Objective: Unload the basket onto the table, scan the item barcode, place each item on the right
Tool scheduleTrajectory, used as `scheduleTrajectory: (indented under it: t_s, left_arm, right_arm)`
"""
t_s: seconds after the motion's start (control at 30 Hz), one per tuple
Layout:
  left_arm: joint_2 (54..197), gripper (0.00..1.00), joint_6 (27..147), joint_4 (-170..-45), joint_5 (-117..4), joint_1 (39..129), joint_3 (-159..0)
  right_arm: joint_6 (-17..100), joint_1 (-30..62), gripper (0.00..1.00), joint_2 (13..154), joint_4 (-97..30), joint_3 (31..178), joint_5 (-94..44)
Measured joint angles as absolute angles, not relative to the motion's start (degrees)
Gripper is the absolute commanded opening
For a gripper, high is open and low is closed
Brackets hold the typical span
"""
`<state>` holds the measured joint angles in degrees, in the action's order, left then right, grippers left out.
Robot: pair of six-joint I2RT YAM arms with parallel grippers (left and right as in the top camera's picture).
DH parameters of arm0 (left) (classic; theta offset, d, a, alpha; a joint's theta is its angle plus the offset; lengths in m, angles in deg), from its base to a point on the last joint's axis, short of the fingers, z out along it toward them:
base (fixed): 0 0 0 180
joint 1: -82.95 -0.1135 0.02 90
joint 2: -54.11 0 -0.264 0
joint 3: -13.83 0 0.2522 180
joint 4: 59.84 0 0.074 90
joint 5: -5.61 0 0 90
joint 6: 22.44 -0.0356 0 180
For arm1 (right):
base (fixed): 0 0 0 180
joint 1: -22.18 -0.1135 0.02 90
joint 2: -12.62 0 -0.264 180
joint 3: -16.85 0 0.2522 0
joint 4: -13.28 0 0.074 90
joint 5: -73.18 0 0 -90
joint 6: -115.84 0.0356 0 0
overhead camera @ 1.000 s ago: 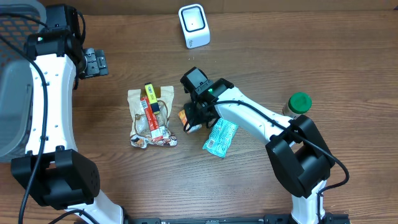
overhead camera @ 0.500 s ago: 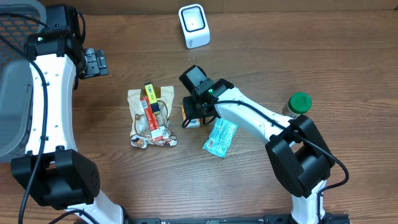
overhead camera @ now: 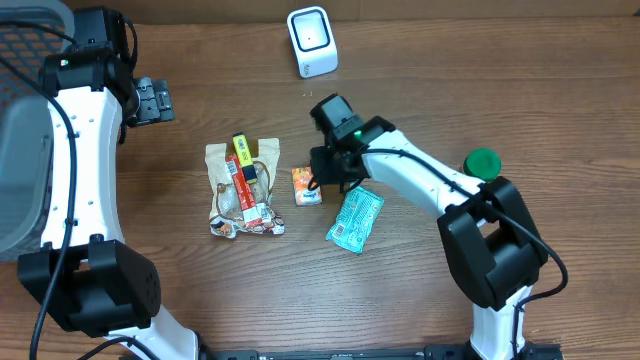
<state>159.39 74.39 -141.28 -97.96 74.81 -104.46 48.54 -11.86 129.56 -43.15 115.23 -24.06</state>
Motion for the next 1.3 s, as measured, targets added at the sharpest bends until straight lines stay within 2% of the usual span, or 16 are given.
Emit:
scheduleTrajectory:
  t_s: [0.4, 0.53, 0.7, 0.83, 0.9, 0.97, 1.07, 1.2, 1.3]
  left_arm:
    - [159.4, 1.0, 74.4, -141.3, -98.0, 74.8, -104.5]
    - [159.4, 1.0, 74.4, -141.3, -98.0, 74.8, -104.5]
    - [159.4, 1.0, 74.4, -141.3, -98.0, 74.8, -104.5]
    - [159.4, 1.0, 74.4, -141.3, -98.0, 74.8, -104.5]
    - [159.4, 1.0, 74.4, -141.3, -98.0, 74.8, -104.5]
    - [159.4, 0.99, 74.4, -141.3, -98.0, 74.8, -104.5]
    - [159.4, 1.0, 74.4, -141.3, -98.0, 74.8, -104.5]
    - [159.4, 0.99, 74.4, -141.3, -98.0, 74.8, -104.5]
    - [159.4, 1.0, 74.4, -141.3, -98.0, 74.8, -104.5]
  right_arm:
    - [48.3, -11.7, 0.26, 129.6, -37.1, 109.7, -29.0]
    - [48.1, -11.7, 0.2, 129.6, -36.6, 109.7, -30.0]
    - [48.2, -11.6, 0.21, 129.6, -36.6, 109.7, -31.0]
    - [48.5, -11.6, 0.3, 129.6, -37.3, 109.7, -32.3]
    - [48.3, -11.6, 0.31, 129.6, -37.2, 109.7, -32.7]
    - [48.5, -11.6, 0.29, 129.6, -36.5, 109.7, -32.9]
    - [50.0, -11.6, 0.17, 129.6, -35.8, 109.7, -33.2]
    - [51.7, -11.6, 0.18, 129.6, -35.6, 109.6, -33.3]
    - [53.2, -11.6, 0.23, 129.6, -35.7, 109.6, -33.7]
